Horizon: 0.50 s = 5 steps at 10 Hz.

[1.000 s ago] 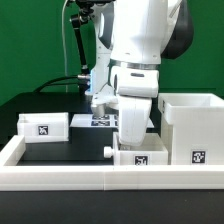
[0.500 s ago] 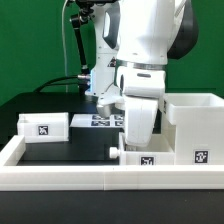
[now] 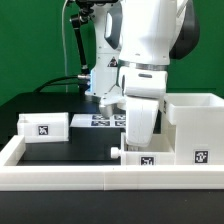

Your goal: Assemble drawer

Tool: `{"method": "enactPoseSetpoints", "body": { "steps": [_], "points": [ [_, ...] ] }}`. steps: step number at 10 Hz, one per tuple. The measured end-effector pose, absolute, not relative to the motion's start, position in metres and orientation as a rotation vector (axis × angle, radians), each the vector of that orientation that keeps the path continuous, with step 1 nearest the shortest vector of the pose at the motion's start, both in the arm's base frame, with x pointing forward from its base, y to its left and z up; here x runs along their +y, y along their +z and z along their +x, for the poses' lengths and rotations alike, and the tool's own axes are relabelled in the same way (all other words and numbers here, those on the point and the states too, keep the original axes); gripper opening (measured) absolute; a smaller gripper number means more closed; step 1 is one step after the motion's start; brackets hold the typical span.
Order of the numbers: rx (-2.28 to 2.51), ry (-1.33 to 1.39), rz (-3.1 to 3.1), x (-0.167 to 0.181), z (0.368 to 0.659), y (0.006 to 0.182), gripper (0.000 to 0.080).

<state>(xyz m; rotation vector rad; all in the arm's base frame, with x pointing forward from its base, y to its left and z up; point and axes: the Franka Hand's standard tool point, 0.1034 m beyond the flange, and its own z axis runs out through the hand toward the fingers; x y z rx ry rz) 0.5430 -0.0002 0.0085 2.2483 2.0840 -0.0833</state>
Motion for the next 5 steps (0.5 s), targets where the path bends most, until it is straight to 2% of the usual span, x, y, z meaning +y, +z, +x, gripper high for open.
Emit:
{"method": "enactPoseSetpoints", "body": {
  "steps": [5],
  "points": [
    [2.103, -0.090, 2.228, 0.0020, 0.5436, 0.0084, 0.0041]
  ]
}}
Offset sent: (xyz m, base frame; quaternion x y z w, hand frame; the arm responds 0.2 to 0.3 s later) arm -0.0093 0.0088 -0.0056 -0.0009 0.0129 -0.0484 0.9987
